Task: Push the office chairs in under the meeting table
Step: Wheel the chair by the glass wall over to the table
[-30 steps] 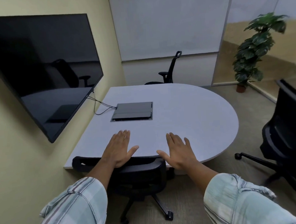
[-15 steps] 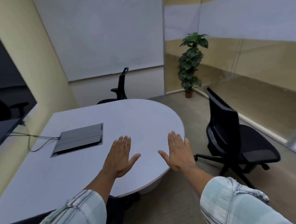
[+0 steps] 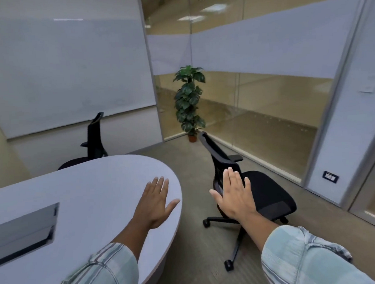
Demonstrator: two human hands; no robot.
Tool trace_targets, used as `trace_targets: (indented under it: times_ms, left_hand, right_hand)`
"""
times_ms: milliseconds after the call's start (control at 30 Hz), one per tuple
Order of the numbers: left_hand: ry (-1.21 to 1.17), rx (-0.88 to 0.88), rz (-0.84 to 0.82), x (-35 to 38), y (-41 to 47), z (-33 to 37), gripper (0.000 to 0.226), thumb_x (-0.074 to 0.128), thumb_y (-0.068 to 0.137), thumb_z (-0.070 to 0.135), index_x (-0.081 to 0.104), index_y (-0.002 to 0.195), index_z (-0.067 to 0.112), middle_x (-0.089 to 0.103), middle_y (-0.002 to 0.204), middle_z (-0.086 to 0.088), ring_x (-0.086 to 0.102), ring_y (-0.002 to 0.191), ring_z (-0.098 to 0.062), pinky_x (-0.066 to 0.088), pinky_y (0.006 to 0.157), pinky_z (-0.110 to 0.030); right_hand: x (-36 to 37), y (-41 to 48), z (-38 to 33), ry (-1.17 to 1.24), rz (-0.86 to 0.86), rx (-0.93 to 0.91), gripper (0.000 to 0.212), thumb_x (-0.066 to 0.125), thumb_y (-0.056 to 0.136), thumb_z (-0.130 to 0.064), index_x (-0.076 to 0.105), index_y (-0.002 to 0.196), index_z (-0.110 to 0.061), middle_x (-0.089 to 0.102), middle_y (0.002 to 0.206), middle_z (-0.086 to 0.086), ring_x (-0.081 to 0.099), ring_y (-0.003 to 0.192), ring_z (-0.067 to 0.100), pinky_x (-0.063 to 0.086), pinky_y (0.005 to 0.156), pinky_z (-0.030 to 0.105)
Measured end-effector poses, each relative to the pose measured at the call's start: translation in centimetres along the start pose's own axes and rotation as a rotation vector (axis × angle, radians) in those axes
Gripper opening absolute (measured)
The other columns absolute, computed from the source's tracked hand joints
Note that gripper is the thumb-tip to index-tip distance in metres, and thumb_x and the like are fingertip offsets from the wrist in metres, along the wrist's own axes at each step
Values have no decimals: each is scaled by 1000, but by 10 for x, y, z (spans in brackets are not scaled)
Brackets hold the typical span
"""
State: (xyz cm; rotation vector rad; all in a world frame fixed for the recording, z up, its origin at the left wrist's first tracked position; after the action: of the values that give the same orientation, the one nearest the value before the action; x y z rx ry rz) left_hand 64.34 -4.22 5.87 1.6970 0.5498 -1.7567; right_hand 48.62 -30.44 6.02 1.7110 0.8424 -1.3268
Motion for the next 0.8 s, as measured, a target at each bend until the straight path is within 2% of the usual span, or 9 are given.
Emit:
trace_targets:
  times_ms: [133,300,433,700,800]
  left_hand:
    - [-8,88,-21,13,54,26,115,-19,87,90,0,175,17,-3,184,-7,-10,169,-25,-11,135,-42]
    - [-25,195,-18,23,136,44,113,-11,92,87,7,175,11,6,183,-13,-3,170,-29,-8,136,-43]
    - [-12,266,3,29,216,48,106,-3,97,82,6,175,11,5,183,-14,-5,170,-29,-9,136,-44]
    - [-16,415,-3,29,364,37,107,-3,96,83,5,174,10,5,183,-16,-4,170,-30,-4,138,-46]
    - [-23,444,-26,31,410,30,107,-3,95,82,8,175,12,7,183,-16,-2,170,-30,-1,138,-47]
  right_hand:
    - [1,23,36,-23,9,62,100,10,101,-77,3,173,-8,7,183,14,10,169,33,15,135,61]
    - [16,63,70,-56,13,131,102,2,100,-79,5,173,-8,10,183,14,13,168,33,17,135,60]
    - [28,111,93,-72,34,206,110,-6,94,-83,5,173,-8,12,183,14,14,168,33,16,135,59]
    - [39,213,105,-74,62,375,119,-15,88,-92,5,172,-10,14,182,13,15,168,32,16,134,60]
    - [46,246,94,-36,43,422,118,-6,90,-94,8,172,-11,16,182,13,16,168,31,15,134,59]
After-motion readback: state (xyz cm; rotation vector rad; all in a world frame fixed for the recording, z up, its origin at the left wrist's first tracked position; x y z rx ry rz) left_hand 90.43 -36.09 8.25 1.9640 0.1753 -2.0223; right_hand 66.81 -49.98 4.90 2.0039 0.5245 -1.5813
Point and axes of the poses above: each hand's wrist, its own y-axis towards the middle knuckle, its own x-axis out of the palm, z = x × y, the point moved 1 cm from there along y, towards the middle knuckle
